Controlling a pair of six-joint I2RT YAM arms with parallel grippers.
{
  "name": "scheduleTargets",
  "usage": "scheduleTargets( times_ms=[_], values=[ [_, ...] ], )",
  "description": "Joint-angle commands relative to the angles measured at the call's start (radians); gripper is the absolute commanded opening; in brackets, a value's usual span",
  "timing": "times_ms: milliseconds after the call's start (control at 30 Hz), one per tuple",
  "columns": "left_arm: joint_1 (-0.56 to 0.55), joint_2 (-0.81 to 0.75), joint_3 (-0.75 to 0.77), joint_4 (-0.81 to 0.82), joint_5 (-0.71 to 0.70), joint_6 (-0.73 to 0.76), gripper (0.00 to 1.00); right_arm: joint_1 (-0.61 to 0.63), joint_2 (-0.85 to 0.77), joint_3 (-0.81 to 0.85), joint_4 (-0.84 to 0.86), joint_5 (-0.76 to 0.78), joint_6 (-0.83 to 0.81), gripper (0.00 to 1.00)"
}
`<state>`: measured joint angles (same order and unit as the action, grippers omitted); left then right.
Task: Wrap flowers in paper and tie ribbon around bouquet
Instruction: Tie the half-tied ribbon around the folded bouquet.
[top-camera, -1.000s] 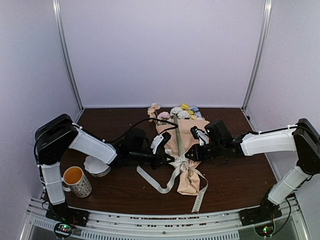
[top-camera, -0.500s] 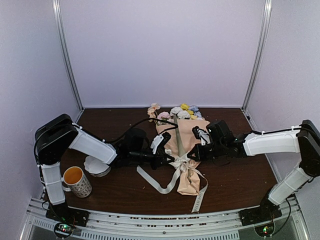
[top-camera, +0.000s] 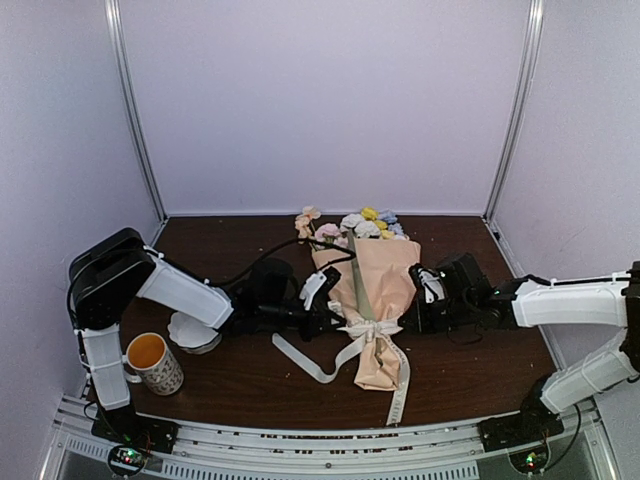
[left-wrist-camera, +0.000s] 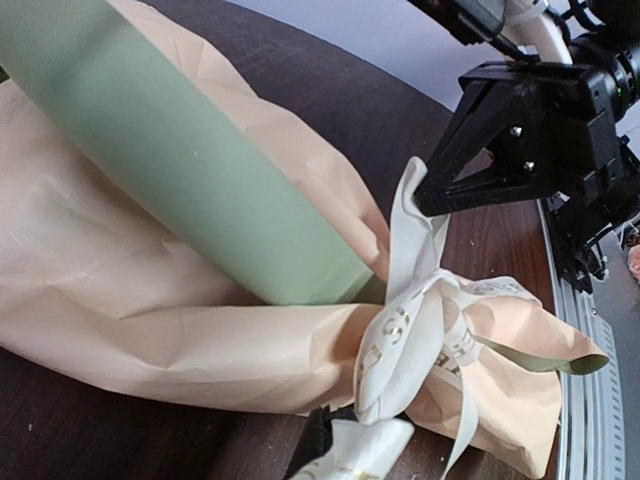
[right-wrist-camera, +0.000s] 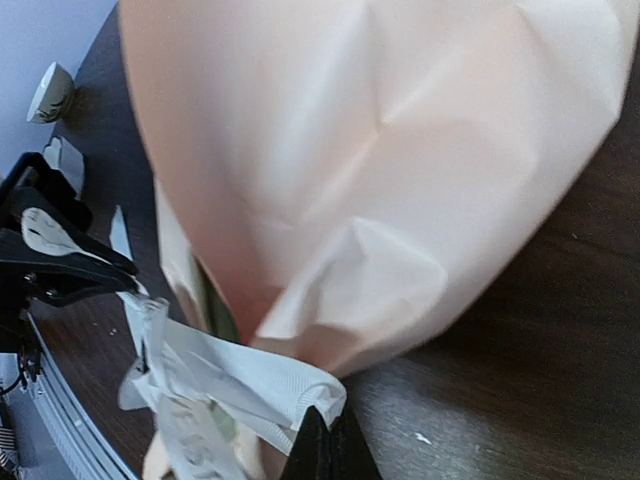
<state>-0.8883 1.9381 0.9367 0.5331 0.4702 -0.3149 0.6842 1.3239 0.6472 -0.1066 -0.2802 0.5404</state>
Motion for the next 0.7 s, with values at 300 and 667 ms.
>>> scheduleTargets(
  times_ms=[300,667],
  values=[
    [0.032,0.008,-0.008,-0.113,-0.057,-0.082,0.0,-0.121,-0.223,-0.282,-0.052,0.12,0.107,0.0],
    [0.067,0.053,-0.001,-0.233,-0.064,-0.125,0.0,-0.261,-0.206,-0.384,0.013,0.042,0.14,0.0]
  ],
)
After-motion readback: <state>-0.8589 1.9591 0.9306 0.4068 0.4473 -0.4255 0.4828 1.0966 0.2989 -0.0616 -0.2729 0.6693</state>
